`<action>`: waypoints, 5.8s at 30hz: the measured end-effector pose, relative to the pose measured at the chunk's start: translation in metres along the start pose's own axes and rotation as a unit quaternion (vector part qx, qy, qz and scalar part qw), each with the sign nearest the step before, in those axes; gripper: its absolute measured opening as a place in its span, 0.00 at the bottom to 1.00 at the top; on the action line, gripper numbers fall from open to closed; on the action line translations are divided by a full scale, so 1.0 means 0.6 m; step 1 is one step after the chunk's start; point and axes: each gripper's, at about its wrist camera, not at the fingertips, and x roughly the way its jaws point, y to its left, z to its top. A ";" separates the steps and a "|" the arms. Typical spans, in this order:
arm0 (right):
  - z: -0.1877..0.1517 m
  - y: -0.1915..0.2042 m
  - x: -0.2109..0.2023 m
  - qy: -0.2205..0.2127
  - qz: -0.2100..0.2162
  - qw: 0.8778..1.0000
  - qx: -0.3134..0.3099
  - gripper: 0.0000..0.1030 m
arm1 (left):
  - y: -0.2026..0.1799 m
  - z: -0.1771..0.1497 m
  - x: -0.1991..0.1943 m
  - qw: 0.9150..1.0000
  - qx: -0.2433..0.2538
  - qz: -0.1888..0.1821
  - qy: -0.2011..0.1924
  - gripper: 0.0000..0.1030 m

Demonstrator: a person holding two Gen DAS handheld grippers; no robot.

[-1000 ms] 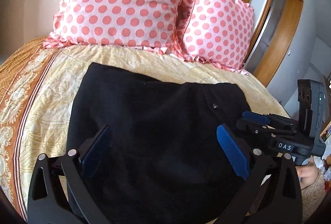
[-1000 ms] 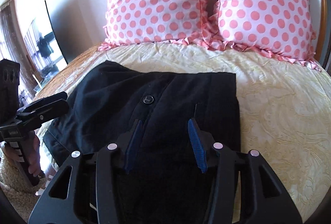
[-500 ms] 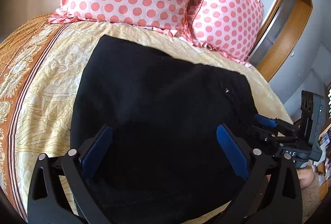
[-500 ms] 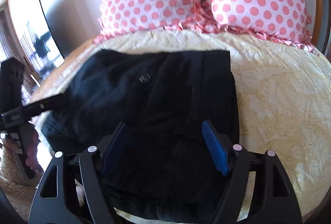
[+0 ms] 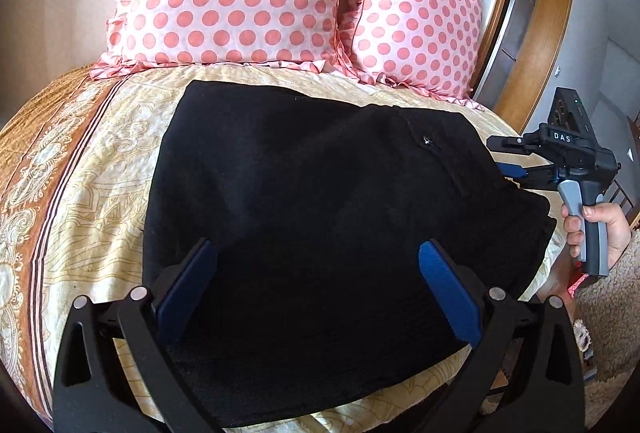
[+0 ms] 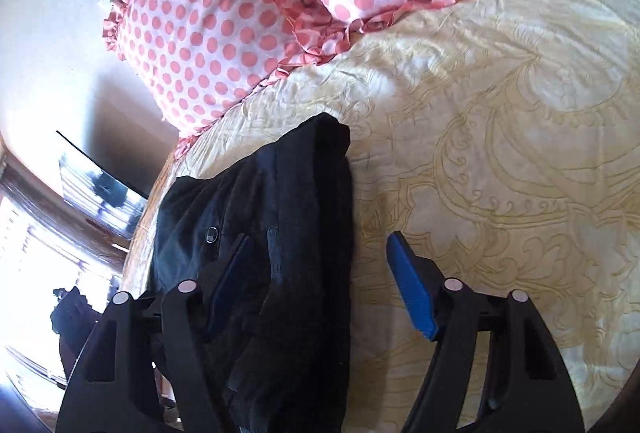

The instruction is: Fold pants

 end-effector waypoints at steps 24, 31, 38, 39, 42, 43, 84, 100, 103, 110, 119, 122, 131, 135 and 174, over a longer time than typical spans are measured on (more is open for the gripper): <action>-0.013 0.074 0.003 -0.041 -0.035 0.992 -0.114 0.16 | -0.008 -0.008 0.002 1.000 0.018 0.016 -0.009 0.98; -0.031 0.115 0.017 -0.034 -0.097 0.977 -0.186 0.17 | -0.007 -0.007 0.002 1.000 0.019 0.016 -0.009 0.98; -0.011 0.049 0.032 -0.007 -0.068 0.992 -0.106 0.34 | -0.007 -0.008 0.003 1.000 0.021 0.014 -0.009 0.98; -0.010 0.045 0.035 -0.004 -0.059 0.993 -0.098 0.34 | -0.007 -0.008 0.003 1.000 0.021 0.014 -0.010 0.98; -0.010 0.038 0.040 -0.002 -0.032 0.996 -0.086 0.32 | -0.007 -0.008 0.003 1.000 0.021 0.014 -0.010 0.98; -0.011 0.040 0.038 -0.006 -0.028 0.996 -0.088 0.25 | -0.007 -0.008 0.003 1.000 0.022 0.014 -0.010 0.98; -0.017 0.030 0.044 -0.005 -0.004 0.998 -0.069 0.30 | 0.197 0.131 0.119 0.971 -0.202 -0.053 0.113 0.29; 0.077 0.057 0.031 -0.055 0.061 0.996 -0.047 0.11 | 0.167 0.214 0.079 0.988 -0.147 -0.035 0.019 0.03; 0.119 0.059 0.044 -0.074 0.062 0.995 -0.039 0.06 | 0.171 0.250 0.089 0.990 -0.138 -0.020 0.005 0.03; 0.151 0.049 0.121 -0.038 -0.024 0.998 -0.052 0.06 | 0.210 0.282 0.181 0.988 -0.141 0.041 0.040 0.03; 0.103 0.091 0.051 -0.082 -0.119 0.981 -0.130 0.11 | 0.254 0.222 0.124 0.978 -0.190 0.087 0.017 0.53; 0.064 0.133 0.040 -0.073 -0.091 0.979 -0.170 0.11 | 0.209 0.207 0.079 0.985 -0.166 0.045 -0.008 0.68; -0.019 0.156 0.128 0.014 -0.173 0.953 -0.250 0.16 | 0.104 0.137 0.131 0.993 -0.090 -0.006 0.078 0.76; -0.013 0.136 0.117 0.006 -0.141 0.967 -0.212 0.16 | 0.122 0.132 0.144 0.989 -0.125 -0.023 0.075 0.76; -0.240 0.207 0.048 -0.130 -0.200 0.943 -0.234 0.95 | 0.018 -0.071 -0.016 0.977 -0.030 0.209 -0.010 0.98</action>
